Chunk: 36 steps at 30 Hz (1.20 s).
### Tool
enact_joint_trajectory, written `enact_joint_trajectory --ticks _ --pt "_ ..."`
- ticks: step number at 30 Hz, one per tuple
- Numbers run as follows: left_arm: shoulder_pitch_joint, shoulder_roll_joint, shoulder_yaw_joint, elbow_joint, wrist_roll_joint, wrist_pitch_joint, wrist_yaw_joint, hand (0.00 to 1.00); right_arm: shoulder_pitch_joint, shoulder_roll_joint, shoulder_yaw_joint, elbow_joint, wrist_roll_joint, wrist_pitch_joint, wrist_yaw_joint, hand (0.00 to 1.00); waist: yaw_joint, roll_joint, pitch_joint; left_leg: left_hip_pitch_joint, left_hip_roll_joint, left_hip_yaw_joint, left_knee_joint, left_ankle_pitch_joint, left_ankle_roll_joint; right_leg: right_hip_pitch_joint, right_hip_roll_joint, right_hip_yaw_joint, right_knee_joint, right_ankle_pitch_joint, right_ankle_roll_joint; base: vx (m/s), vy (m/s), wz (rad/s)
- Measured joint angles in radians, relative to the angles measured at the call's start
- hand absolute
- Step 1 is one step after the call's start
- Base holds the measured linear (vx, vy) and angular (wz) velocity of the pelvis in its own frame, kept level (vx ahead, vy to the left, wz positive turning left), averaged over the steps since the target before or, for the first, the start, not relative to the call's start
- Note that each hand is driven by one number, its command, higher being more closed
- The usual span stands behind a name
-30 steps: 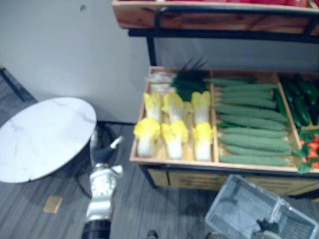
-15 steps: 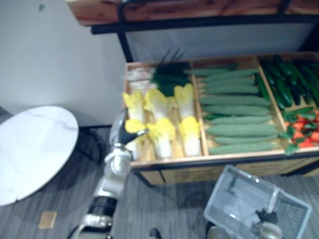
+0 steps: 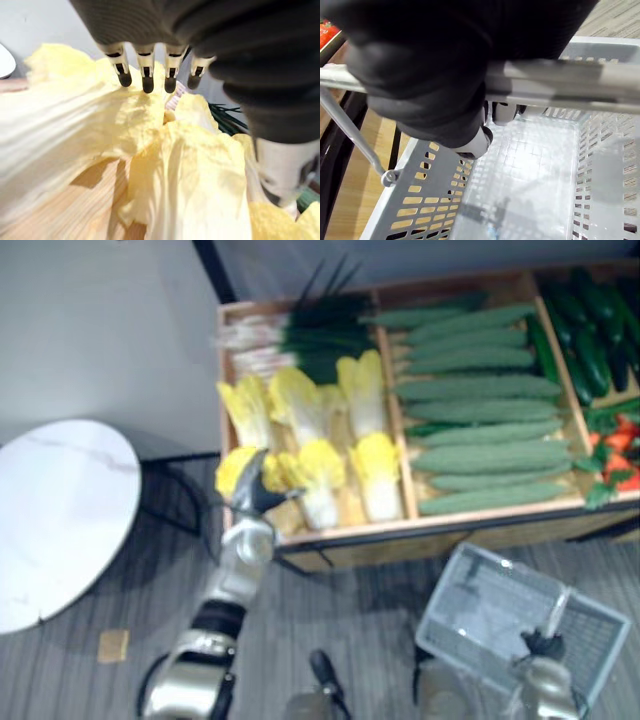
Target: Pick vegetable in the basket
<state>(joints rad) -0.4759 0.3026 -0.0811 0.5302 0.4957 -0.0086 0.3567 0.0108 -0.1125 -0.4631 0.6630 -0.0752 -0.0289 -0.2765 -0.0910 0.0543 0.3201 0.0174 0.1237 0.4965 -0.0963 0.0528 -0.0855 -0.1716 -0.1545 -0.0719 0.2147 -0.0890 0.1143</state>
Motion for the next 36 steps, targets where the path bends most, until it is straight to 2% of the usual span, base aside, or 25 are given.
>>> enact_joint_trajectory --ticks 2,6,15,16,26,30,34,36 --pt "-0.023 0.002 -0.013 0.040 0.000 0.000 0.008 0.00 0.001 0.000 0.000 -0.030 0.007 0.000 -0.003 1.00 -0.013 0.004 0.019 -0.003 -0.001 0.018 0.000 0.000 0.000 -0.015 0.000 0.013 0.011 0.000 0.001 0.00 0.003 -0.18" --pt "-0.080 0.001 -0.035 0.077 0.000 0.001 0.013 0.00 0.004 0.000 0.001 -0.082 0.012 0.000 -0.009 1.00 -0.020 0.012 0.050 -0.015 -0.003 0.049 0.000 0.000 0.000 -0.056 0.001 0.042 0.033 -0.001 0.001 0.02 0.000 -0.19" --pt "-0.153 -0.027 -0.062 0.157 0.013 0.003 0.032 0.00 0.009 0.001 0.043 -0.143 0.014 -0.006 -0.042 1.00 -0.041 0.017 0.073 -0.032 0.000 0.127 0.000 -0.002 -0.002 -0.113 0.000 0.088 0.052 0.000 0.002 0.04 -0.004 -0.15" --pt "-0.161 -0.029 -0.071 0.159 0.030 0.004 0.032 1.00 0.009 0.001 0.045 -0.146 0.014 -0.008 -0.042 1.00 -0.040 0.016 0.074 -0.037 0.000 0.133 0.000 -0.002 -0.003 -0.124 0.002 0.095 0.056 0.000 0.002 0.05 -0.015 -0.13" --pt "-0.231 -0.034 -0.069 0.214 0.114 0.008 0.055 1.00 0.008 -0.002 0.081 -0.158 0.013 -0.031 -0.044 1.00 -0.039 0.026 0.085 -0.046 0.000 0.149 0.000 -0.006 -0.008 -0.146 0.005 0.107 0.063 0.000 0.002 0.06 -0.021 -0.04" --pt "-0.233 -0.037 -0.078 0.227 0.116 0.003 0.053 1.00 0.007 -0.002 0.081 -0.152 0.013 -0.037 -0.044 1.00 -0.041 0.025 0.085 -0.038 0.000 0.146 0.000 -0.006 -0.008 -0.134 0.003 0.103 0.061 0.000 0.002 0.05 -0.017 0.02" --pt "-0.225 -0.037 -0.081 0.230 0.114 0.005 0.048 1.00 0.008 -0.002 0.081 -0.127 0.014 -0.038 -0.044 1.00 -0.059 0.025 0.085 -0.012 0.004 0.118 0.000 -0.006 -0.008 -0.078 0.000 0.072 0.034 0.001 0.004 0.05 -0.021 0.16" --pt "-0.216 -0.033 -0.078 0.225 0.113 0.009 0.048 1.00 0.007 -0.002 0.081 -0.109 0.013 -0.039 -0.044 1.00 -0.058 0.025 0.085 0.006 0.005 0.116 0.000 -0.006 -0.008 -0.054 0.000 0.068 0.026 0.002 0.005 0.05 -0.003 0.08"
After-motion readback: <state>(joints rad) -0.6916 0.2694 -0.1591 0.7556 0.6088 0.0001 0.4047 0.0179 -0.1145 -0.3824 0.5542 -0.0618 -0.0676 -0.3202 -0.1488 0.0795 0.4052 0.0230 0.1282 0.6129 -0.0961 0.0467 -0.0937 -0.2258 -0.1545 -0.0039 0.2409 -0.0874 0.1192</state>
